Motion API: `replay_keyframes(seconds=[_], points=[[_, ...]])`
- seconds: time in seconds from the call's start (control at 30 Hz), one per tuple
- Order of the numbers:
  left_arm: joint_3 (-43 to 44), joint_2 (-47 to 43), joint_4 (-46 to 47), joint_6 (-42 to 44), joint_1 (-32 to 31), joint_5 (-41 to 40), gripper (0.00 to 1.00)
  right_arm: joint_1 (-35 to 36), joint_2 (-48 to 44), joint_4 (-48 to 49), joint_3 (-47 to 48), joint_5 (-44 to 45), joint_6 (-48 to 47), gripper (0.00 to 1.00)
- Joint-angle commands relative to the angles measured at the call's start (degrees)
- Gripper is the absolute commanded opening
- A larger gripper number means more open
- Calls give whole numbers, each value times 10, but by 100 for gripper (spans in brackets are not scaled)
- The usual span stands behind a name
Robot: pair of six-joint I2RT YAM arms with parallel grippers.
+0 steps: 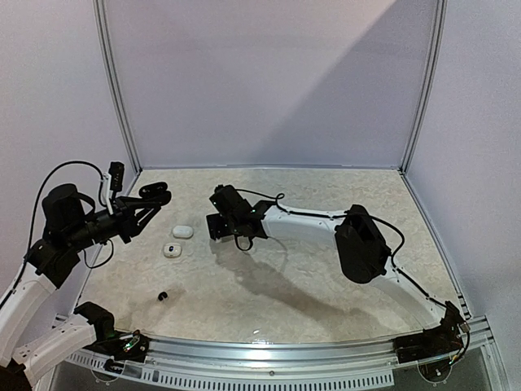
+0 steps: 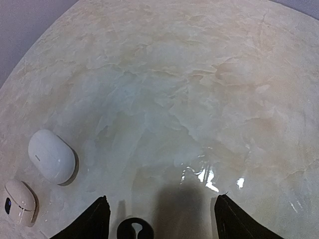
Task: Insert the wireless bluetooth earbuds into the charging case
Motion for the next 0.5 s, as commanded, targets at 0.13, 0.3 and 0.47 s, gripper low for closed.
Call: replay_keyframes(seconds=[0.13,0.3,0.47], points=[[-11,5,3,3,9,7,0,24,48,13,13,43,-59,72],[-10,9,10,-2,8,8,0,26,53,2,8,55,-74,59],[-7,10,9,1,9,8,0,39,51,-3,-1,66,-108,43]])
